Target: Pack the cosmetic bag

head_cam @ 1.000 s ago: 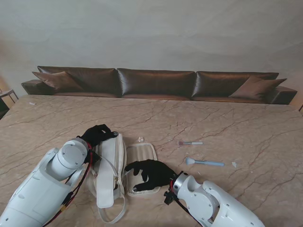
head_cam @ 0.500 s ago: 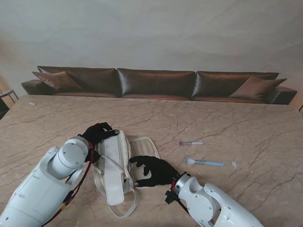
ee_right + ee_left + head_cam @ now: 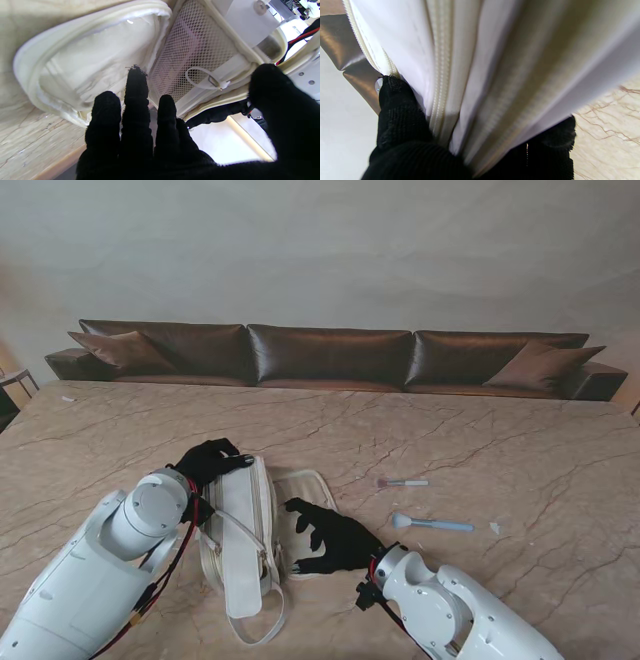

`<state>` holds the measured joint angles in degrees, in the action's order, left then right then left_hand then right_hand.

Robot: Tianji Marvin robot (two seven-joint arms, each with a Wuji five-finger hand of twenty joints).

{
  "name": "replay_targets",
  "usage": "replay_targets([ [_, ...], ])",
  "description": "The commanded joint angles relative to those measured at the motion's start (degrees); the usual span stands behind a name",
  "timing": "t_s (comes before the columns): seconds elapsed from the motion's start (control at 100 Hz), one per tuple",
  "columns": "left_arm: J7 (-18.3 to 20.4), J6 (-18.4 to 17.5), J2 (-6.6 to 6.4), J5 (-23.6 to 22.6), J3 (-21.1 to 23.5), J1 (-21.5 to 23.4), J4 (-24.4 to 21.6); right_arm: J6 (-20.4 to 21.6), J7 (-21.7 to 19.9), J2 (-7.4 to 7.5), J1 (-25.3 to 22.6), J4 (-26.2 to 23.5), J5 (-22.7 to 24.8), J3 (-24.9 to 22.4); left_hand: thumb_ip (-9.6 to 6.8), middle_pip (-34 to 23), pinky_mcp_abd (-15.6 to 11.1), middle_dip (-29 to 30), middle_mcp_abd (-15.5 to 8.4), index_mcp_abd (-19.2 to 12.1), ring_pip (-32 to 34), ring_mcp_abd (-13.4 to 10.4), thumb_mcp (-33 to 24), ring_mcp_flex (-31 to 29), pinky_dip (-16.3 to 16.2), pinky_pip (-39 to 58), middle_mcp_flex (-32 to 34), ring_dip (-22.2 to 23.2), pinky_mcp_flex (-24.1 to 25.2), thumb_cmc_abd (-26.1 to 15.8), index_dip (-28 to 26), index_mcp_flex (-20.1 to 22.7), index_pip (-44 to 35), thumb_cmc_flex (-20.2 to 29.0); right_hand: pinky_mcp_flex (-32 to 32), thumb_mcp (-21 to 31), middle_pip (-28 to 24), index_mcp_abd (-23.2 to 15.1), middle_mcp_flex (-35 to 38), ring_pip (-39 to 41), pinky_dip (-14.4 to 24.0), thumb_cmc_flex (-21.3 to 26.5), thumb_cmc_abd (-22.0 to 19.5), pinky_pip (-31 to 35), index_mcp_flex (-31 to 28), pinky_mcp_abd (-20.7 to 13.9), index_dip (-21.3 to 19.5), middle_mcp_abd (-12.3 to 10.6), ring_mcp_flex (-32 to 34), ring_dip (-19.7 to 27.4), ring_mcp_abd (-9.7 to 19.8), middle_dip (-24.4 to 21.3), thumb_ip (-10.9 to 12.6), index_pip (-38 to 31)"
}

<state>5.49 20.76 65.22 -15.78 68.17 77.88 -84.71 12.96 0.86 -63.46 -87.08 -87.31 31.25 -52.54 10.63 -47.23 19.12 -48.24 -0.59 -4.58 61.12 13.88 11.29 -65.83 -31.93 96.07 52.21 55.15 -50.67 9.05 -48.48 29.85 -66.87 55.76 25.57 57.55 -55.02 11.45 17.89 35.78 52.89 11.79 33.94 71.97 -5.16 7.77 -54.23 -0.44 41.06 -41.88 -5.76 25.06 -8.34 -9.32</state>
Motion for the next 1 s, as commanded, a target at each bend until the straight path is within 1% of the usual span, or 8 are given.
replay_targets([
  [0.0, 0.3, -0.3, 0.22, 0.2, 0.0, 0.7, -0.6, -0.1, 0.2, 0.08, -0.6, -0.5, 0.2, -0.4, -4.2, -7.7, -0.1, -2.4, -10.4, -0.3, 1.2, -2.3, -6.7, -0.9, 0.7, 4.1, 4.5, 0.3, 0.1, -3.4, -2.6, 1.7, -6.0, 8.6, -0.8, -2.2, -2.0, 1.0, -2.2, 0.5, 1.2, 1.1, -1.2, -0.2, -0.1, -0.9, 2.9, -2.1, -1.3, -0.5, 0.5, 0.6, 1.7, 2.7],
  [0.62, 4.6, -3.8, -0.69, -1.4, -5.0, -4.4, -0.3, -4.3, 0.0, -0.07, -1.6, -0.8, -0.3, -4.9, -4.3, -6.6, -1.0, -3.6, -11.0, -2.2, 0.0, -2.1, -7.0, 3.1, -0.2, 3.2, 2.6, 1.0, 4.8, -4.2, -3.4, 0.9, -4.1, 7.7, -2.0, -4.3, 0.6, -1.7, -1.7, -0.8, 1.3, 0.8, -3.0, -1.5, 0.1, -0.5, 1.6, -2.1, -2.1, 0.0, 0.3, -0.4, 2.5, 0.8],
  [0.85, 5.3, -2.2, -0.83, -2.0, -6.2, -5.1, 0.0, -4.7, -0.5, -0.02, -1.7, -0.7, -0.6, -5.8, -6.0, 6.5, 0.1, -4.1, -6.7, -2.4, -7.5, 0.0, -9.9, 11.0, -5.2, -4.1, -4.1, 0.3, 14.1, -1.0, 6.7, -3.0, 6.1, 4.0, -2.3, -4.3, 0.9, -2.5, 0.0, -1.1, 1.1, 0.6, -3.0, -2.0, -0.2, -0.3, 1.5, -1.6, -2.3, 0.1, 0.3, -0.4, 2.4, -0.3],
  [0.87, 5.3, -2.0, -0.83, -2.1, -6.1, -5.0, -0.2, -4.7, -0.5, -0.02, -1.7, -0.8, -0.7, -5.9, -6.56, 7.5, 0.1, -3.1, -6.5, -2.0, -9.0, 0.1, -11.0, 11.9, -5.8, -5.2, -5.4, -0.4, 15.1, -0.1, 8.2, -4.1, 7.7, 2.5, -2.3, -4.2, 0.9, -2.5, 0.0, -1.2, 1.1, 0.6, -3.0, -2.0, -0.2, -0.3, 1.6, -1.6, -2.3, 0.2, 0.3, -0.4, 2.4, -0.5],
  [0.9, 5.1, -1.7, -0.82, -2.4, -5.9, -4.8, -0.4, -4.8, -0.6, -0.02, -1.7, -0.8, -0.7, -6.0, -2.86, 7.7, 0.2, -0.7, -6.3, -1.5, -10.3, 0.3, -34.3, 12.7, -7.4, -6.7, -6.7, -1.5, 15.8, 5.9, 9.7, -5.1, 9.3, -11.8, -2.4, -4.2, 1.0, -2.6, 0.0, -1.3, 1.1, 0.7, -2.9, -2.1, -0.1, -0.3, 1.6, -1.6, -2.3, 0.2, 0.3, -0.5, 2.4, -0.6],
  [0.93, 4.8, -1.4, -0.81, -2.7, -5.7, -4.5, -0.7, -4.8, -0.6, -0.02, -1.7, -0.8, -0.7, -6.0, -1.62, 8.2, 0.0, 4.0, -6.0, -0.2, -12.2, 0.3, -45.7, 13.9, -7.2, -7.7, -8.8, -2.6, 16.9, 7.4, 11.1, -5.9, 12.8, -20.4, -2.4, -4.2, 1.1, -2.6, 0.0, -1.3, 1.1, 0.6, -3.0, -2.1, -0.2, -0.2, 1.7, -1.6, -2.2, 0.2, 0.2, -0.5, 2.4, -0.8],
  [0.96, 4.7, -1.0, -0.84, -3.1, -5.5, -4.2, -1.1, -4.9, -0.5, -0.03, -1.6, -0.8, -0.7, -6.0, -2.79, 9.2, 0.0, 6.5, -5.8, 1.3, -14.2, 0.4, -50.1, 15.3, -7.1, -8.7, -10.7, -3.6, 18.0, 6.7, 12.6, -6.7, 16.6, -25.4, -2.4, -4.2, 1.2, -2.8, 0.1, -1.3, 1.1, 0.6, -3.0, -2.1, -0.2, -0.2, 1.8, -1.6, -2.2, 0.2, 0.3, -0.5, 2.4, -1.0],
  [0.99, 4.7, -0.8, -0.93, -3.4, -5.2, -3.8, -1.6, -4.9, -0.5, -0.05, -1.6, -0.8, -0.7, -6.0, -6.22, 10.9, -0.2, 8.4, -5.3, 3.0, -16.9, 0.3, -53.0, 17.0, -7.0, -10.4, -12.5, -5.1, 19.6, 4.5, 14.5, -7.6, 21.2, -31.1, -2.4, -4.2, 1.2, -2.8, 0.1, -1.4, 1.1, 0.7, -2.9, -2.1, -0.2, -0.2, 1.9, -1.6, -2.3, 0.2, 0.2, -0.5, 2.4, -1.2],
])
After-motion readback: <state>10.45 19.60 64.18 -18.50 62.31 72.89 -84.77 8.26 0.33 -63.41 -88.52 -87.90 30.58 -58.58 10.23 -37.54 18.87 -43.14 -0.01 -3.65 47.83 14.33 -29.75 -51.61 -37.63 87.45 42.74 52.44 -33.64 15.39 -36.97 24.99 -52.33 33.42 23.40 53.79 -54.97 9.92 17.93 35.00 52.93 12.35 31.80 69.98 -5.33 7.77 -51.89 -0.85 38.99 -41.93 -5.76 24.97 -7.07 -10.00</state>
